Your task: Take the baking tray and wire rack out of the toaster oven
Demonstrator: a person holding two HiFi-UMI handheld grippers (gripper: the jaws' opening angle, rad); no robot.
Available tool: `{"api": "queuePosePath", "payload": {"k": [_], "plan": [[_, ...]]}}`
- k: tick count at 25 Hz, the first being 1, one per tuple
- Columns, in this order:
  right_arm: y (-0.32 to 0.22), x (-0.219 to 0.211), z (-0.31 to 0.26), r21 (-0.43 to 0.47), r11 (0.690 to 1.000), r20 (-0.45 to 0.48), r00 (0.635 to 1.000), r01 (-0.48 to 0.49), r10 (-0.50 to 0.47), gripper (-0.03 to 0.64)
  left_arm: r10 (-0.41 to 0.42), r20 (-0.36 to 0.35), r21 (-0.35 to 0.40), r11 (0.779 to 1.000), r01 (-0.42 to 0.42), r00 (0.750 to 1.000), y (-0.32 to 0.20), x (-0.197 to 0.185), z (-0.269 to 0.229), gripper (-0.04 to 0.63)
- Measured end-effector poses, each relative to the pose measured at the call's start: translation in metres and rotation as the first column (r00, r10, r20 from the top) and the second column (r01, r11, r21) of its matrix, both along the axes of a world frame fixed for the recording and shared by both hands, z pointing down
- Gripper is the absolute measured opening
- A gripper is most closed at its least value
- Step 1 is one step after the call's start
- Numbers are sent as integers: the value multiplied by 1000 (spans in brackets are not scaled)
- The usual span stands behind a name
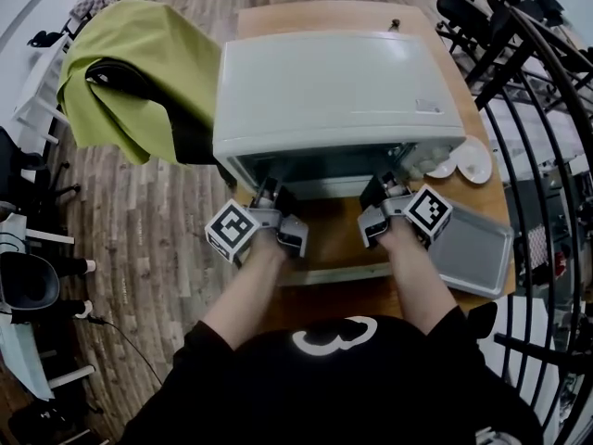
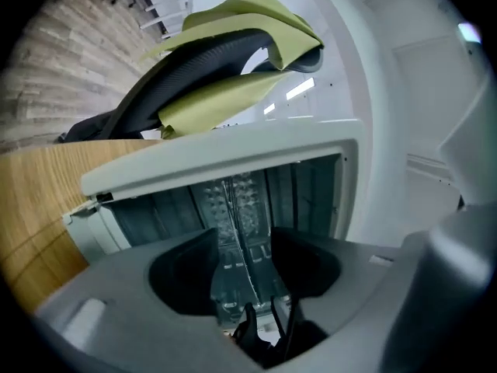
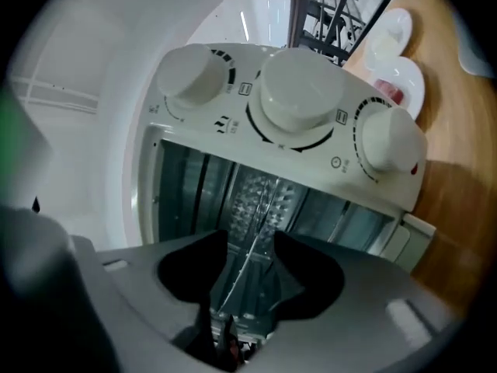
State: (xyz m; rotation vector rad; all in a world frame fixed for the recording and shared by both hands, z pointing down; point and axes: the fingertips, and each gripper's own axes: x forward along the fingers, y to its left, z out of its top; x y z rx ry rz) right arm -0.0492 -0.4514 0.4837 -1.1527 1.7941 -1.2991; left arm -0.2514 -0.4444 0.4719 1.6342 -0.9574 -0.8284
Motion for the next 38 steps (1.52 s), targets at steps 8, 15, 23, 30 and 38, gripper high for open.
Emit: {"api": "queuePosePath", "payload": {"k": [8,15,23,30,38], "plan": [[-29,13,7,-4,997,36,997,-71,71,181,-61,-7,-64,996,60,998,-24,2,23,195],[-33,11,5,13,997,61,996,-70,69,45,-62,2,-41,997,62,998,-30,1,19,82],[-33,10,2,16,998,75,995,-64,63,15,-56,15,-49,997,57,998,-31,2,17,26],[-25,11,2,13,998,81,995,-65,64,15,-47,12,-63,997,48,999,-24,3,19,26],[-3,11,0,32,998,63,997,-46,44,15,-34,20,-69,997,36,999,0,2,16,25]]}}
